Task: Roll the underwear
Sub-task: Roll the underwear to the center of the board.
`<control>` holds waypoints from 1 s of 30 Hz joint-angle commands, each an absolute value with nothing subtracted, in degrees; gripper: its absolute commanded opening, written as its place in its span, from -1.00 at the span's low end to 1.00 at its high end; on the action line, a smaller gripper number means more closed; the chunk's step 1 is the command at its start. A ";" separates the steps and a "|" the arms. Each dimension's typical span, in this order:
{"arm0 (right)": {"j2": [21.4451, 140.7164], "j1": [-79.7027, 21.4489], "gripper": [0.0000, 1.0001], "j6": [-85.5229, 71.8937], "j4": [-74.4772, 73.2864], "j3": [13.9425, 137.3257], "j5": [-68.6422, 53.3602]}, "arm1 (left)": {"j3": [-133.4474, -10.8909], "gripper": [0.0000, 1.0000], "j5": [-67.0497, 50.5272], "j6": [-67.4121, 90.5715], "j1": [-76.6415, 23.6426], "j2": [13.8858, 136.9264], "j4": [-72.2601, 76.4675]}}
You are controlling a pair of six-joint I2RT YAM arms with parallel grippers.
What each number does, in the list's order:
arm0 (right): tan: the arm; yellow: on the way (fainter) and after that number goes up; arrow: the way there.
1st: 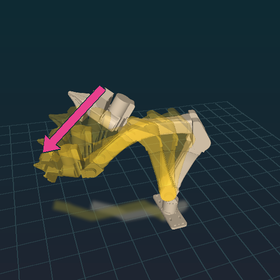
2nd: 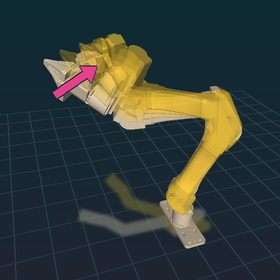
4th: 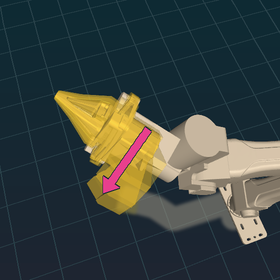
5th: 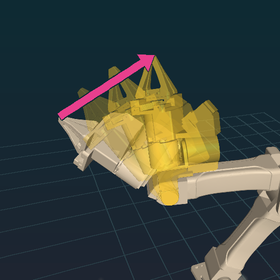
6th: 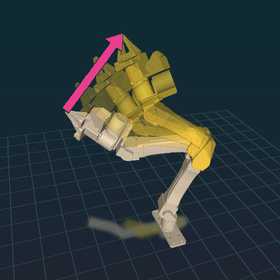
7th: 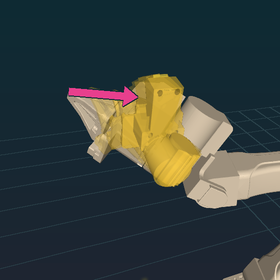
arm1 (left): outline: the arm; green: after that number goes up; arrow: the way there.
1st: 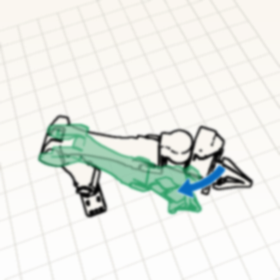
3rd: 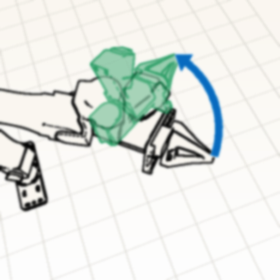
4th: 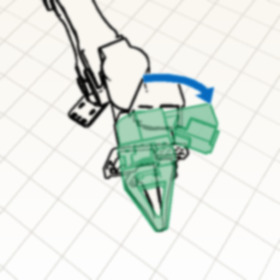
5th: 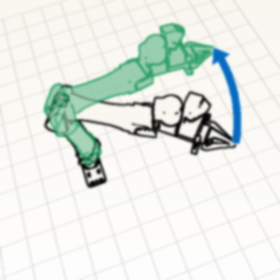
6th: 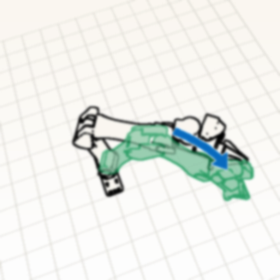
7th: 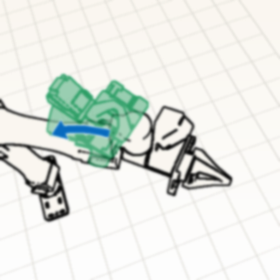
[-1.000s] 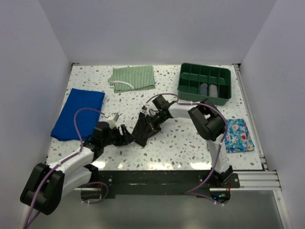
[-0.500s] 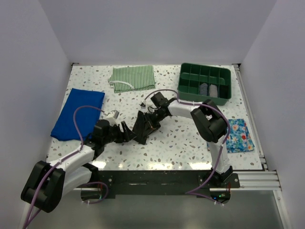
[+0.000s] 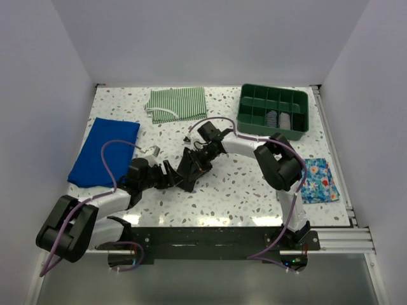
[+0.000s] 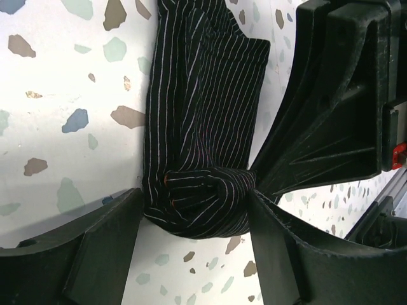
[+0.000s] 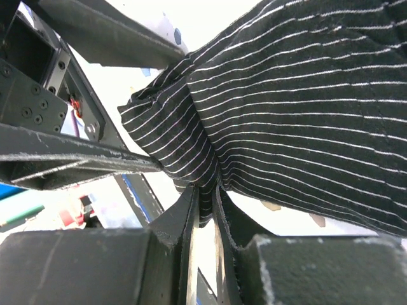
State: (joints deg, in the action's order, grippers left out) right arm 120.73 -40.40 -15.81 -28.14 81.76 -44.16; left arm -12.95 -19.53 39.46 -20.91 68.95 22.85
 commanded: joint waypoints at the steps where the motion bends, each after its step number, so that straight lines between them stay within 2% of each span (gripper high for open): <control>1: 120.50 -40.61 -1.00 -13.80 -30.50 83.76 -43.24 | -12.48 0.43 -19.07 40.08 -19.34 70.57 28.82; 9: 120.94 -41.04 -1.00 -13.10 -31.46 85.25 -44.03 | -12.13 0.44 -21.18 41.22 -18.63 73.20 31.81; 14: 121.46 -41.48 -1.00 -13.36 -31.29 85.96 -44.12 | -11.87 0.37 -22.24 41.84 -18.63 75.58 32.78; 20: 121.47 -41.57 -1.00 -14.15 -30.41 85.43 -43.77 | -10.46 -0.05 -22.41 42.27 -18.63 77.17 33.22; 30: 121.73 -41.84 -0.92 -15.38 -29.44 84.73 -41.23 | -13.09 -0.35 -22.59 40.61 -18.63 79.89 31.38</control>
